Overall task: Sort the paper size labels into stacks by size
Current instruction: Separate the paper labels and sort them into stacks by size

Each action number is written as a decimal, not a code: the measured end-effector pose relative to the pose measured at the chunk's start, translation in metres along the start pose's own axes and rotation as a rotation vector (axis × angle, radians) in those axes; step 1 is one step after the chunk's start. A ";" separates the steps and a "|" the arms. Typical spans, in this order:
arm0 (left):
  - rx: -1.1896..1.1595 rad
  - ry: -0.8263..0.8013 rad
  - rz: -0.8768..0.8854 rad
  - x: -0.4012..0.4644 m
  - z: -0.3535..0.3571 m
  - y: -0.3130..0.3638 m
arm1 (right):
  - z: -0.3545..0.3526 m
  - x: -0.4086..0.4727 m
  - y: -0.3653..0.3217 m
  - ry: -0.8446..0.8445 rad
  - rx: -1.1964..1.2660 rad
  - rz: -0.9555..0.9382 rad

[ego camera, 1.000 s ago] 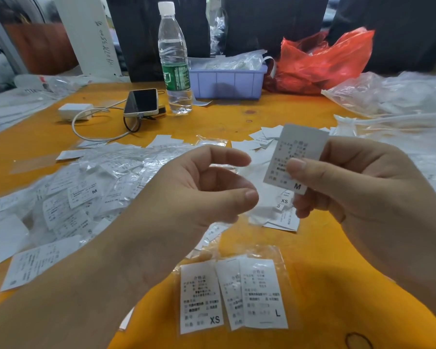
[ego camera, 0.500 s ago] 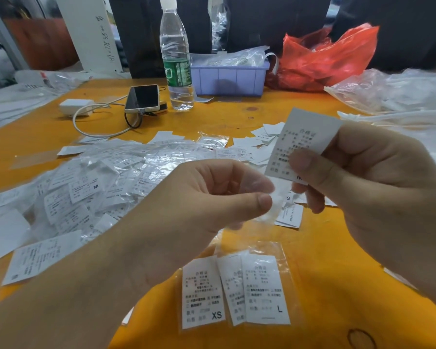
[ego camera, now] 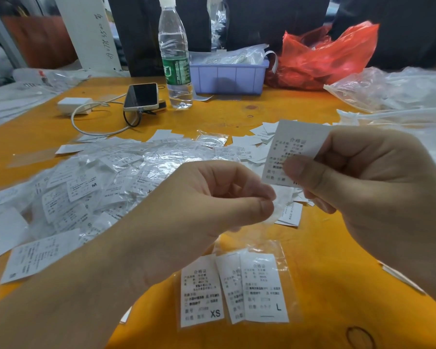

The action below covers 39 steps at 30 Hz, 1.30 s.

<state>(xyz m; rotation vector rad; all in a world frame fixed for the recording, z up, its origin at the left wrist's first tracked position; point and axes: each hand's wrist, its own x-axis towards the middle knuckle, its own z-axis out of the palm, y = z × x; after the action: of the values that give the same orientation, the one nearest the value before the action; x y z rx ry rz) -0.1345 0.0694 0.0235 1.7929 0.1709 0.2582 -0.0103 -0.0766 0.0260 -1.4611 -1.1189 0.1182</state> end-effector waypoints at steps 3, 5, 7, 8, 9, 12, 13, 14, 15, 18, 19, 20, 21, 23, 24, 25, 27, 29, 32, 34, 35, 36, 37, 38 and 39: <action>0.018 -0.015 -0.009 0.000 -0.001 0.000 | 0.001 0.000 0.000 -0.050 0.083 0.002; 0.017 -0.024 -0.014 -0.001 -0.001 0.000 | 0.001 0.000 0.000 -0.065 0.102 0.016; -0.002 -0.029 -0.019 -0.001 -0.001 0.000 | 0.000 0.000 0.001 -0.067 0.084 0.031; -0.011 -0.032 -0.024 -0.001 -0.001 0.000 | 0.000 0.000 0.001 -0.063 0.080 0.035; -0.019 -0.033 -0.030 -0.001 -0.001 0.000 | 0.001 0.000 0.001 -0.058 0.081 0.038; -0.083 -0.030 -0.040 0.000 -0.001 -0.001 | 0.001 0.000 0.001 -0.044 0.092 0.058; -0.105 -0.028 -0.041 0.000 -0.001 0.000 | 0.000 0.000 0.001 -0.046 0.090 0.062; -0.114 -0.024 -0.039 0.000 -0.001 0.000 | 0.000 0.000 0.000 -0.046 0.089 0.066; -0.111 -0.015 -0.034 0.000 -0.001 0.000 | -0.001 0.000 -0.001 -0.037 0.088 0.069; -0.054 0.025 -0.023 0.001 -0.002 -0.001 | -0.004 0.001 -0.003 0.038 0.067 0.078; -0.035 0.033 -0.021 0.001 -0.002 -0.002 | -0.005 0.002 -0.003 0.059 0.058 0.079; -0.019 0.038 -0.022 0.001 -0.002 -0.002 | -0.005 0.002 -0.004 0.068 0.054 0.078; -0.005 0.040 -0.025 0.001 -0.002 -0.002 | -0.004 0.002 -0.004 0.066 0.054 0.072; 0.016 0.039 -0.027 0.000 -0.001 -0.002 | -0.002 0.002 -0.004 0.040 0.066 0.059; 0.022 0.039 -0.025 -0.001 -0.001 -0.001 | -0.001 0.001 -0.004 0.019 0.073 0.055; 0.025 0.038 -0.023 -0.001 -0.002 -0.002 | 0.000 0.000 -0.004 -0.001 0.081 0.052; 0.031 0.035 -0.017 -0.002 -0.002 -0.002 | 0.000 0.000 -0.003 -0.028 0.098 0.052; 0.034 0.038 -0.012 -0.002 -0.002 -0.002 | -0.001 0.001 -0.002 -0.028 0.092 0.062; 0.048 0.041 -0.008 -0.001 -0.002 -0.002 | -0.001 0.000 -0.002 -0.036 0.075 0.073; 0.056 0.039 -0.006 -0.001 -0.001 -0.003 | -0.001 -0.001 -0.003 -0.056 0.085 0.082; 0.058 0.038 -0.004 0.000 -0.001 -0.003 | 0.000 -0.001 -0.003 -0.068 0.091 0.085; 0.061 0.036 0.000 0.000 -0.001 -0.003 | 0.000 -0.001 -0.003 -0.080 0.102 0.087; 0.064 0.035 0.005 0.000 0.000 -0.003 | 0.001 -0.002 -0.004 -0.089 0.118 0.091; 0.069 0.035 0.009 0.000 0.000 -0.004 | 0.001 -0.002 -0.004 -0.097 0.140 0.099; 0.073 0.036 0.013 0.000 0.000 -0.004 | 0.002 -0.002 -0.004 -0.104 0.161 0.107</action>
<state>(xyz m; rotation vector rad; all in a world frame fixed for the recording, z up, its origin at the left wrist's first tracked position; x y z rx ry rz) -0.1340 0.0703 0.0200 1.8631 0.1968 0.2970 -0.0147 -0.0774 0.0280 -1.3823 -1.0884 0.3548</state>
